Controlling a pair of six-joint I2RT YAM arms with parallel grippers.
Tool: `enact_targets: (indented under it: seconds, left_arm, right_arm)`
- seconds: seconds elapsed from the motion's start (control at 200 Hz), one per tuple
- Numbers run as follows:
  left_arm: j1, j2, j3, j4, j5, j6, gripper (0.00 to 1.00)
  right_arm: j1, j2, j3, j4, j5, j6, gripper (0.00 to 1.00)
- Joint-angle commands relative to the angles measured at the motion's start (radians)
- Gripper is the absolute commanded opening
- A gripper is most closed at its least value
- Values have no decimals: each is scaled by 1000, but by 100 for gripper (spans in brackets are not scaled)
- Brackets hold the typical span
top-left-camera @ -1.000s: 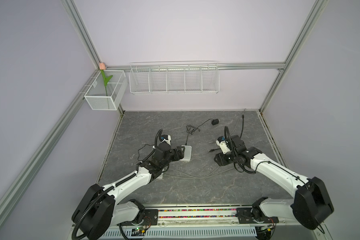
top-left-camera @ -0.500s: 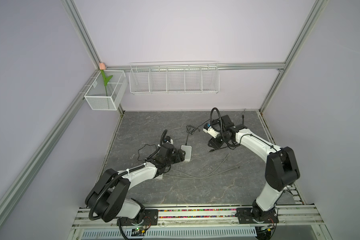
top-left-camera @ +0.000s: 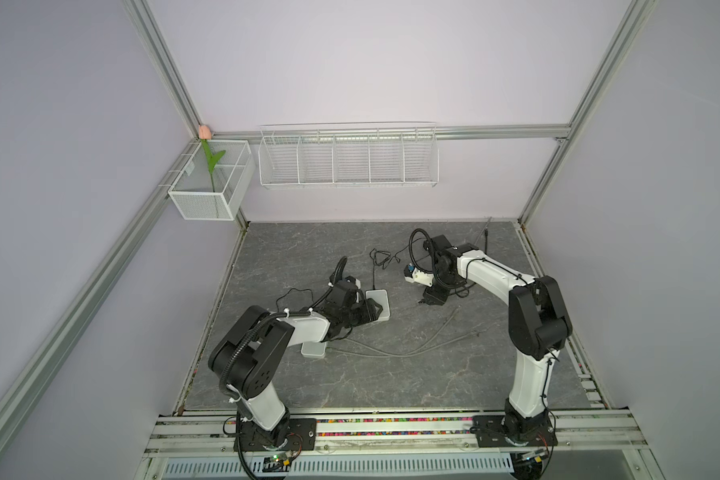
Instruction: Insert the plug into the switch port
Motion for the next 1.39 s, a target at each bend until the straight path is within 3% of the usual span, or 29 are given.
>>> enact_targets:
  seconds: [0.0, 0.17, 0.38, 0.71, 0.925, 1.19, 1.39]
  left_arm:
    - [4, -8, 16, 16, 17, -17, 62]
    - [8, -98, -6, -69, -71, 17, 61]
    - [36, -200, -37, -113, -93, 26, 61]
    - [37, -505, -83, -257, -180, 61, 60]
    - [37, -674, -136, -278, -218, 69, 60]
    - [38, -765, -152, -330, -266, 76, 60]
    - [38, -762, -154, -328, -275, 74, 59]
  right_arm:
    - [-2, 35, 13, -44, 19, -38, 48]
    - [-2, 60, 15, -32, 57, -35, 47]
    - [2, 119, 57, -52, 74, -21, 43]
    - [41, 154, 71, -26, 94, -2, 39]
    - [69, 216, 136, -78, 30, 72, 37]
    - [87, 174, 140, -93, -143, 226, 36]
    - [89, 83, 138, -113, -91, 185, 36]
